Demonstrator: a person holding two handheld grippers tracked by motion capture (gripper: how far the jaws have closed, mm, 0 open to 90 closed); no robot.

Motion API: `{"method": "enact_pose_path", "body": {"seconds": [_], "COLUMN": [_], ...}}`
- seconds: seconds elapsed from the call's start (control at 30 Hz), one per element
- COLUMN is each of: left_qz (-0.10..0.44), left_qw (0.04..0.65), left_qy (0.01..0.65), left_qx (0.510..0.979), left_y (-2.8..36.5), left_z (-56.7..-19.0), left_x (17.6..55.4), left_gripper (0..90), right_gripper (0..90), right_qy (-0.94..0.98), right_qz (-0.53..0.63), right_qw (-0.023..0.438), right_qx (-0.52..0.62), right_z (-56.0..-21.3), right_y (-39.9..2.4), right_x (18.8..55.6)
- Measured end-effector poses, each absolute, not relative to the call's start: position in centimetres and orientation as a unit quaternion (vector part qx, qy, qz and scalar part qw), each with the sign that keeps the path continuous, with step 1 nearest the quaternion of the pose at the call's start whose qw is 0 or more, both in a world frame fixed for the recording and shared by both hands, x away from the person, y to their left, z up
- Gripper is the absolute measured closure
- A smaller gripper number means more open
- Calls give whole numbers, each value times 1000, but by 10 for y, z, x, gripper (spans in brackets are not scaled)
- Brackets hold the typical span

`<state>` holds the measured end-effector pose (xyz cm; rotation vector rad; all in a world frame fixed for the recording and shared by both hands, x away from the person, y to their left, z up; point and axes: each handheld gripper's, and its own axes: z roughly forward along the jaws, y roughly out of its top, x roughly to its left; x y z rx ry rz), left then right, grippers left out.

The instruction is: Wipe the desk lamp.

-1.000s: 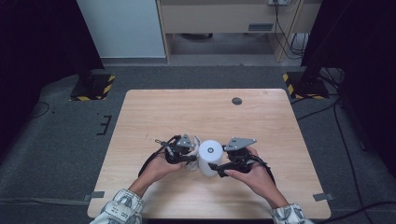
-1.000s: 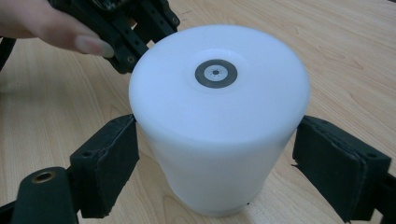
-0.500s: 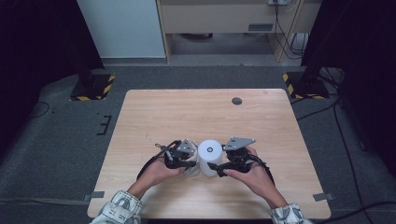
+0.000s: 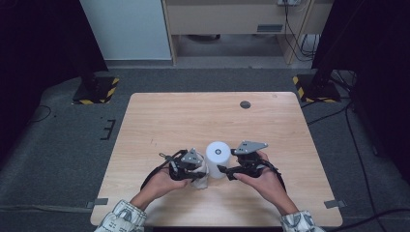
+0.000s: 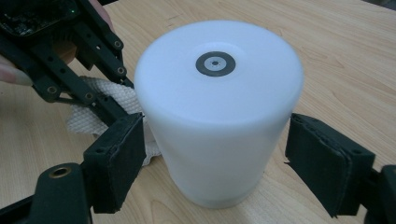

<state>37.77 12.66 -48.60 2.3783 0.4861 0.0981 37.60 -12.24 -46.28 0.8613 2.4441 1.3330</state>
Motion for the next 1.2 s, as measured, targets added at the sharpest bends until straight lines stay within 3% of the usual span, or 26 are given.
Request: {"method": "enact_pose_path", "body": {"seconds": [0.23,0.67,1.2], "left_qz": [37,70,60], "left_qw": [349,379,359], "left_qy": [174,243,229], "left_qx": [920,890,903], "left_y": [123,152,133], "left_z": [-484,-478,-493], "left_x": [370,389,394], "left_gripper": [773,759,758], "right_gripper": [200,71,94], "right_qy": [833,826,830], "right_qz": [455,474,468], "right_qw": [112,117,120], "right_qx": [293,283,280], "right_z": [-463,-458,-460], "right_y": [-123,-113,-107], "right_x": [376,381,389]}}
